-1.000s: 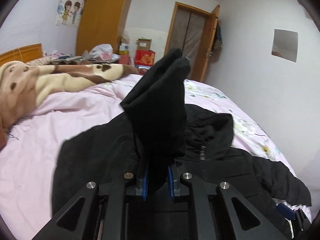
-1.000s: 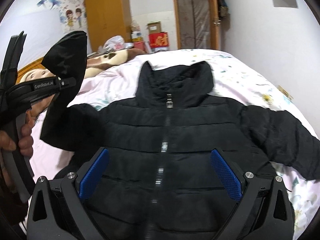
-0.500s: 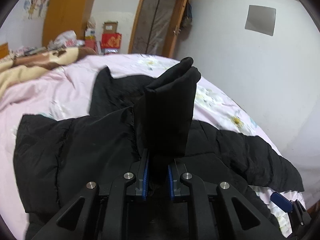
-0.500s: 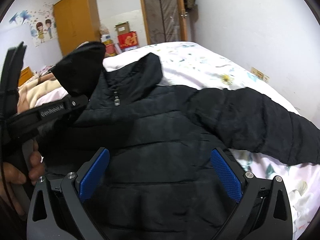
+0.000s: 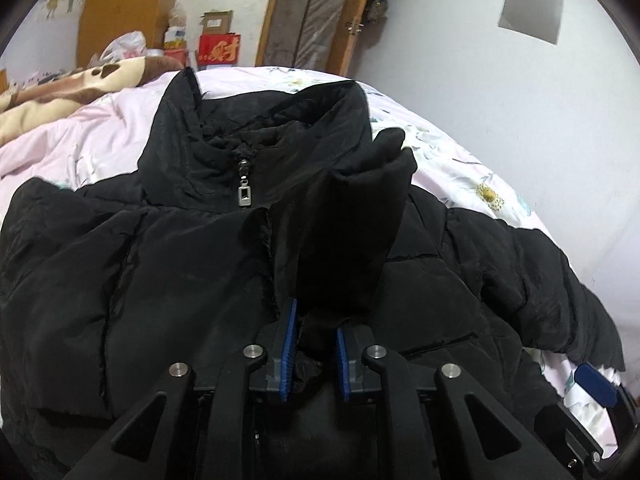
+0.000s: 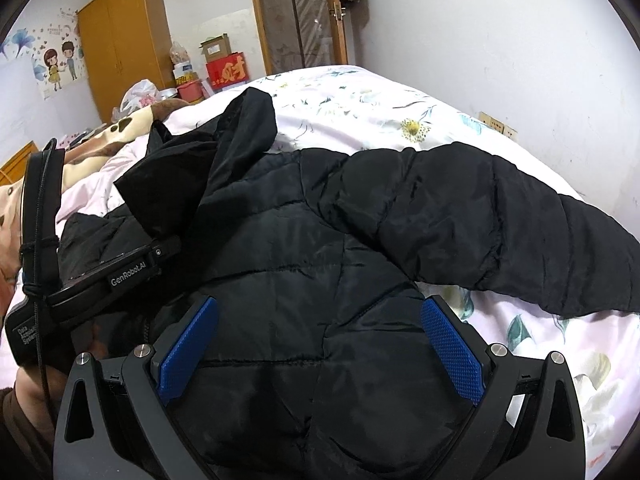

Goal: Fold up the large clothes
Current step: 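Lift the sleeve and fold it across the jacket body with the left tool, then release the folded sleeve and press it flat with the left tool, then grasp the other sleeve with the right tool and lift it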

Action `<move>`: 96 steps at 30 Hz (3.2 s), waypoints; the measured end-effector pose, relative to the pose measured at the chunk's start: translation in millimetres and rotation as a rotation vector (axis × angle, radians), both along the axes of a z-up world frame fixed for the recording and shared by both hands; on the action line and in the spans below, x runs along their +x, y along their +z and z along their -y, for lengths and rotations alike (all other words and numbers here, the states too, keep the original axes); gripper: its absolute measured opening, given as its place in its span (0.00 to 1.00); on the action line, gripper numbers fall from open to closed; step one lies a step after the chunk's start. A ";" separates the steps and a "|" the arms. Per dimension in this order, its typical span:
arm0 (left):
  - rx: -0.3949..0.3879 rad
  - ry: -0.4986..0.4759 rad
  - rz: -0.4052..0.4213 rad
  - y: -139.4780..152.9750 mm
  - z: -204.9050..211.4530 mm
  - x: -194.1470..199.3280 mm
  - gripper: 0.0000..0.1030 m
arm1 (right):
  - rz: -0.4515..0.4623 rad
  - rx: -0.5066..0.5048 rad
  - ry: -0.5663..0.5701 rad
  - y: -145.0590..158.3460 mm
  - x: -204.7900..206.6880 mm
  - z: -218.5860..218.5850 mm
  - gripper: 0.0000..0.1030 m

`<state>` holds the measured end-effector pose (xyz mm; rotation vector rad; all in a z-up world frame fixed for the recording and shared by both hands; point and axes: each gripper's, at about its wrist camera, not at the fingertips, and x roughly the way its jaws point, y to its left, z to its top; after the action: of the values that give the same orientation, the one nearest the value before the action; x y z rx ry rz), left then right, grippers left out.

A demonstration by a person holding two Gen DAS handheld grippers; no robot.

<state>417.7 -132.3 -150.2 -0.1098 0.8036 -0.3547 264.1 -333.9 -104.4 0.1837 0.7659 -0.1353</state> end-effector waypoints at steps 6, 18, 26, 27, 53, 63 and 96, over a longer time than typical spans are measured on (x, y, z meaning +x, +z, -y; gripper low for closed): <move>-0.092 -0.075 -0.009 9.6 -16.1 -4.4 0.79 | 0.002 0.002 -0.001 2.4 6.3 1.9 0.98; 0.062 0.211 0.049 52.0 -160.4 10.4 0.79 | -0.027 0.135 0.081 -7.0 70.7 -7.7 0.98; 0.124 0.312 -0.078 7.8 -207.8 42.6 0.79 | -0.137 0.181 0.152 -31.7 111.8 -29.3 0.47; 0.122 0.318 -0.088 5.2 -207.4 44.3 0.79 | -0.147 0.187 0.153 -34.5 113.6 -30.0 0.44; 0.223 0.329 -0.148 -10.3 -191.2 54.2 0.84 | -0.197 0.052 0.095 -38.4 107.0 -23.1 0.14; 0.109 0.181 -0.038 58.3 -141.3 -24.1 0.84 | -0.036 0.130 -0.024 28.5 15.9 39.3 0.43; 0.071 -0.094 -0.150 33.1 37.3 -85.4 0.88 | 0.013 0.362 -0.668 -12.9 -129.9 319.7 0.65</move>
<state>332.3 -169.7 -117.1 -0.0320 0.9714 -0.4100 134.1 -653.6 -117.3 0.7835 0.6870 -0.6283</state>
